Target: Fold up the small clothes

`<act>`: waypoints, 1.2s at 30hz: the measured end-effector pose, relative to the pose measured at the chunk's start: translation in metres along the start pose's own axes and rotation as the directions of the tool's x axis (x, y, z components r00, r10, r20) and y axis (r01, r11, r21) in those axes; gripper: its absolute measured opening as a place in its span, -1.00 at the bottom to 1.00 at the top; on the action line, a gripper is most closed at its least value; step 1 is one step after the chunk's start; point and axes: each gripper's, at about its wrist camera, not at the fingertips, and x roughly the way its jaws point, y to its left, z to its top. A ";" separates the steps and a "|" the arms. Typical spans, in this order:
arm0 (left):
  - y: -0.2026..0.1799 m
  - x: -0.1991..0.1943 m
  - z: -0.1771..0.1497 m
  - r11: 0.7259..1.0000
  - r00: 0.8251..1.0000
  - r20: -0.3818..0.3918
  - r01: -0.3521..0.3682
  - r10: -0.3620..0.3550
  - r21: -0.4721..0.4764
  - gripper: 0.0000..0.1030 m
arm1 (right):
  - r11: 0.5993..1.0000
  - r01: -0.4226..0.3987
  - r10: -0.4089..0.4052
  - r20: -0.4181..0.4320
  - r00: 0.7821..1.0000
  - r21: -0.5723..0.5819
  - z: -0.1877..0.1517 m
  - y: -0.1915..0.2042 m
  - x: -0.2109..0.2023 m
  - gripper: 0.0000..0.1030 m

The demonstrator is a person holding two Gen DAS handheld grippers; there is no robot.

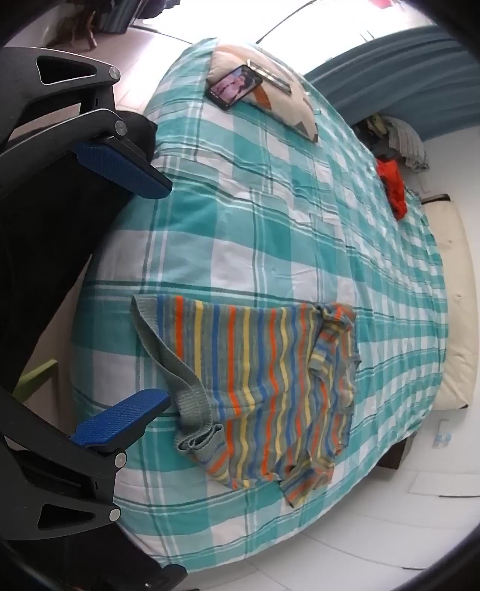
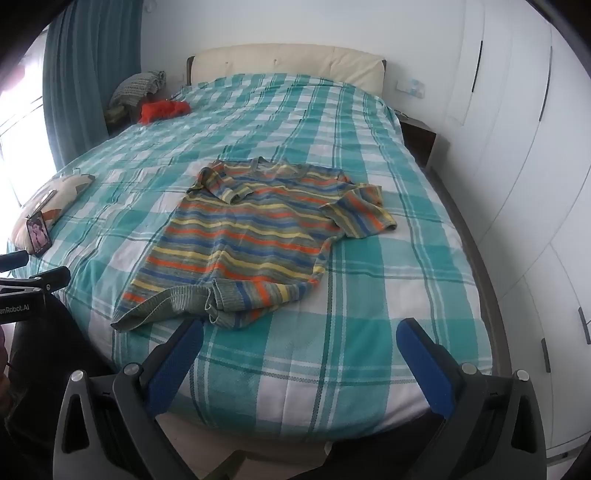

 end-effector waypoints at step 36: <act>0.006 0.007 -0.009 1.000 1.000 0.017 -0.001 0.001 -0.008 0.99 | 1.000 -0.007 0.006 -0.043 0.999 -0.014 -0.004 0.008 0.009 1.00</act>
